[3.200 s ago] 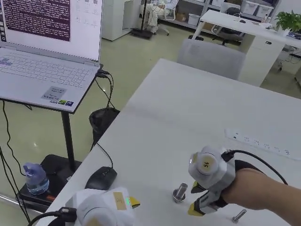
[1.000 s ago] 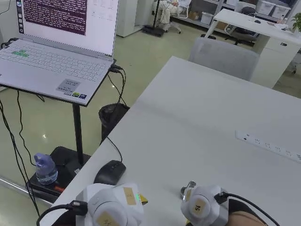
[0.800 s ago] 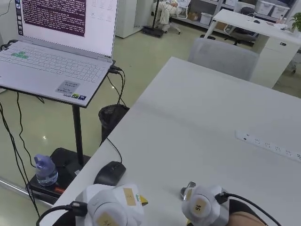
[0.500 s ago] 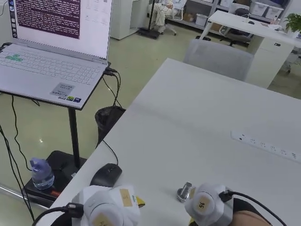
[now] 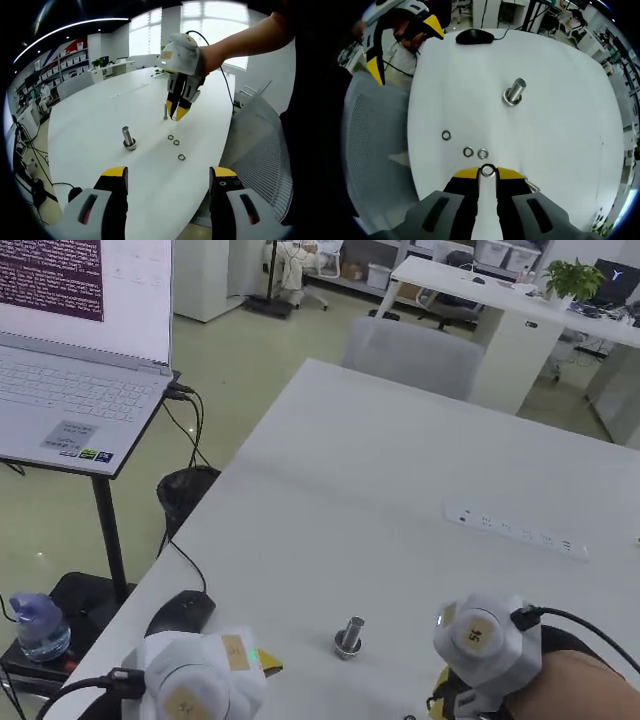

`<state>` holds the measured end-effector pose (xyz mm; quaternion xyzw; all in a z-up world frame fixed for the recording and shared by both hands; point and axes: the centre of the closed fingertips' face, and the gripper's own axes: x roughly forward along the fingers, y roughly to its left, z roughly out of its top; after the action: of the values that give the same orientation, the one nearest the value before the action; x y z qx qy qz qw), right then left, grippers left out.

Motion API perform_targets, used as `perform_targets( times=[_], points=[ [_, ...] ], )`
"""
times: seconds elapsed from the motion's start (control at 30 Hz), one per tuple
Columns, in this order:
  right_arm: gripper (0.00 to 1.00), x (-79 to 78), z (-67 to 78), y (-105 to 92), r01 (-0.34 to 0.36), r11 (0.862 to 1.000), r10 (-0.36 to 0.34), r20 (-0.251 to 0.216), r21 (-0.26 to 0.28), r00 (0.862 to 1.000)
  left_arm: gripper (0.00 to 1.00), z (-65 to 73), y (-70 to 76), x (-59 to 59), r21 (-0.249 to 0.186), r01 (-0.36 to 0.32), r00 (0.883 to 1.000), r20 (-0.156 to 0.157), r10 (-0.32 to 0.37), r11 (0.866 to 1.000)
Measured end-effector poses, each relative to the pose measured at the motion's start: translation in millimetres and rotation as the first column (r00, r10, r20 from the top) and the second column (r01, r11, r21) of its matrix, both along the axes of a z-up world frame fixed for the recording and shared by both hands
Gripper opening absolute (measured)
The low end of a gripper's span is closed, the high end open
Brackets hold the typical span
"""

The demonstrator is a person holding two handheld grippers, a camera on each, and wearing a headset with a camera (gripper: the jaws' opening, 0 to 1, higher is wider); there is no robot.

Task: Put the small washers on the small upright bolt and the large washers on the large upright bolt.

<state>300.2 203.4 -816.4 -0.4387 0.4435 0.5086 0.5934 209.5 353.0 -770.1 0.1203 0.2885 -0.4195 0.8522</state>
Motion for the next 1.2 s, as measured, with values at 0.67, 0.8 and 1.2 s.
perform_targets(
  times=[0.67,0.8,1.2],
  points=[
    [0.13,49.5,21.3,-49.1,0.112,0.994,-0.112,0.051,0.003,0.992,0.64,-1.3,-15.0,8.4,-0.008,-0.005,1.0,-0.02,0.005,1.0],
    [0.13,57.5,16.7,-44.5,0.108,0.994,-0.108,0.047,0.001,0.993,0.65,-1.8,-14.2,10.2,-0.012,-0.022,0.999,-0.024,0.022,1.0],
    [0.13,68.0,4.0,-37.5,0.098,0.995,-0.098,0.013,-0.004,0.995,0.71,-4.6,-12.0,12.0,-0.006,-0.042,0.999,-0.026,0.042,0.999]
  ],
)
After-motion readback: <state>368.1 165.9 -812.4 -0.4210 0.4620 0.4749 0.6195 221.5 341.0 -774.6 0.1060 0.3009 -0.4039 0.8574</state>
